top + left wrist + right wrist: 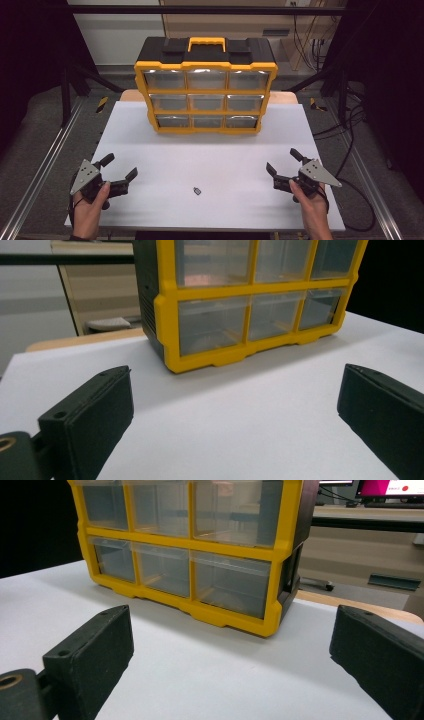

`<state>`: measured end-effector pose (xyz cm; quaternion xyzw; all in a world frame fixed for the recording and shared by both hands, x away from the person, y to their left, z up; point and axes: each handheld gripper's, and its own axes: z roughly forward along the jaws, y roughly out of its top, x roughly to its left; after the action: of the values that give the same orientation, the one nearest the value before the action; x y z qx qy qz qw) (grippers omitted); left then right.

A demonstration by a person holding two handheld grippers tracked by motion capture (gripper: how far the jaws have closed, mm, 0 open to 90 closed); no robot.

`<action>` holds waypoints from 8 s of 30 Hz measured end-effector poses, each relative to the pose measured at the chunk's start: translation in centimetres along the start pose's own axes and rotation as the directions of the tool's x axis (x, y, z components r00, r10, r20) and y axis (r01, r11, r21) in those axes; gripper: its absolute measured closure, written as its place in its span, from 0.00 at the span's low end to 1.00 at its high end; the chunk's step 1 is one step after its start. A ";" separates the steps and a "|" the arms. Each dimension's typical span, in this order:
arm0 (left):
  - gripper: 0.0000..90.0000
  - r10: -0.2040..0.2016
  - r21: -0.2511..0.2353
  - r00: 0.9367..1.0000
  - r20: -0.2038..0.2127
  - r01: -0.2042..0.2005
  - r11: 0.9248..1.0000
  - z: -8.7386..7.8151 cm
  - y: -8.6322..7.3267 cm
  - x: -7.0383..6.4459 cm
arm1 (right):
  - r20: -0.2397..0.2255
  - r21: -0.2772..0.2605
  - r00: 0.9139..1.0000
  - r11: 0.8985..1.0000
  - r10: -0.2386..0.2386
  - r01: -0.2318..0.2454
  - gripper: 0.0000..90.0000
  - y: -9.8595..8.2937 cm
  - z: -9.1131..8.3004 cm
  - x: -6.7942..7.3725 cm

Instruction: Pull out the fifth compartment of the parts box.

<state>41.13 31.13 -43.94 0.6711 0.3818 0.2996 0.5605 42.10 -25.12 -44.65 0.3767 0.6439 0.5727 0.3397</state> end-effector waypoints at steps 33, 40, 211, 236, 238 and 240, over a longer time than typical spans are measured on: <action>0.02 0.165 0.062 0.986 0.010 -0.165 0.984 3.5 1.3 -3.6 | -0.003 0.061 0.998 0.996 0.061 -0.061 0.04 -0.1 0.1 0.3; 0.02 0.192 0.099 0.981 0.031 -0.194 0.976 6.0 2.3 -4.6 | -0.003 0.061 0.999 0.997 0.044 -0.044 0.04 0.0 -0.1 0.6; 0.86 0.959 0.322 0.102 -0.264 -0.928 0.187 20.2 9.0 -13.1 | -0.023 0.109 0.997 0.991 -0.070 0.072 0.04 0.3 0.1 1.3; 0.86 0.956 0.312 0.113 -0.269 -0.929 0.197 18.4 8.3 -14.1 | -0.019 0.109 0.998 0.992 -0.063 0.065 0.04 0.3 0.1 1.3; 0.86 0.956 0.311 0.114 -0.270 -0.930 0.199 18.2 8.3 -14.2 | -0.019 0.110 0.998 0.992 -0.063 0.065 0.04 0.3 0.1 1.3; 0.86 0.957 0.314 0.114 -0.269 -0.928 0.198 18.1 8.3 -14.3 | -0.019 0.110 0.998 0.992 -0.063 0.064 0.04 0.3 0.1 1.3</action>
<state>50.05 8.90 -38.95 0.6979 -0.0125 0.7049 0.1261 41.59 -23.96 -44.34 0.3697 0.6888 0.5282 0.3314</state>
